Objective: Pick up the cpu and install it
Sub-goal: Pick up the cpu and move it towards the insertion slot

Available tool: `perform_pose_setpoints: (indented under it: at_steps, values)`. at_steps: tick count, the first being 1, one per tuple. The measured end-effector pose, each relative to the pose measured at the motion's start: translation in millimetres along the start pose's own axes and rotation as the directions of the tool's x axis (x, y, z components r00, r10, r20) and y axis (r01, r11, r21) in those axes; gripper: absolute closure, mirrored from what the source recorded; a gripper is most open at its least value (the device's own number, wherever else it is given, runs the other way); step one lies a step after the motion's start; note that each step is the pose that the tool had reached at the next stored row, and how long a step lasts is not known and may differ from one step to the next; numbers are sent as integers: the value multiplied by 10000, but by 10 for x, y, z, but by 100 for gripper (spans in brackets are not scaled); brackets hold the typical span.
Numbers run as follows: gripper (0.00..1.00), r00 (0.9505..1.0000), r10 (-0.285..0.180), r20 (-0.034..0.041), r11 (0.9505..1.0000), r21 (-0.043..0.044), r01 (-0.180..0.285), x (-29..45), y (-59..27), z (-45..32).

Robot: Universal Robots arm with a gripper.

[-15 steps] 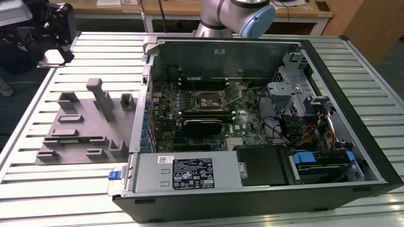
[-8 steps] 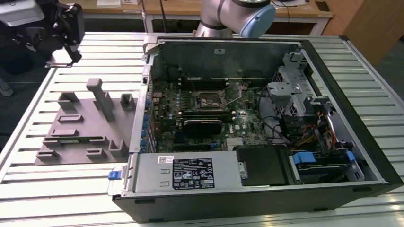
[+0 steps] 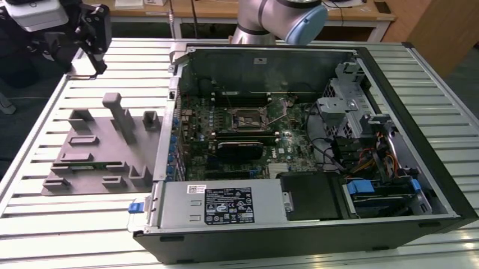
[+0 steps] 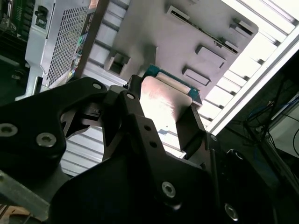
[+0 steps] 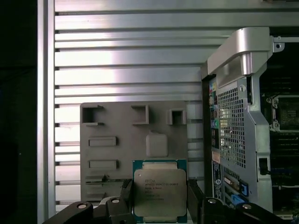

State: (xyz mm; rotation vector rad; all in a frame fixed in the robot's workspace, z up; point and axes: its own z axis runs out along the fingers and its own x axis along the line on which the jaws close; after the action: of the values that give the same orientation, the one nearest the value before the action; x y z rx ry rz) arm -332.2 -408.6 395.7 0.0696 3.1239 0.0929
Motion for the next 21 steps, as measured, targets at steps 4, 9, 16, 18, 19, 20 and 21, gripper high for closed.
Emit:
perform_pose_setpoints:
  at_steps: [4,9,16,18,19,20,21]
  values:
    - [46,10000,1,1,10000,0,-1,-79,4,2]
    - [46,10000,0,0,10000,1,0,-175,8,3]
    - [46,10000,0,0,10000,0,0,-304,13,5]
    - [46,10000,1,-1,10000,1,-1,-342,15,5]
    - [46,10000,1,-1,10000,1,-1,-360,16,6]
    - [46,10000,0,0,10000,1,0,-379,17,6]
    - [46,10000,1,0,10000,0,-1,-397,18,7]
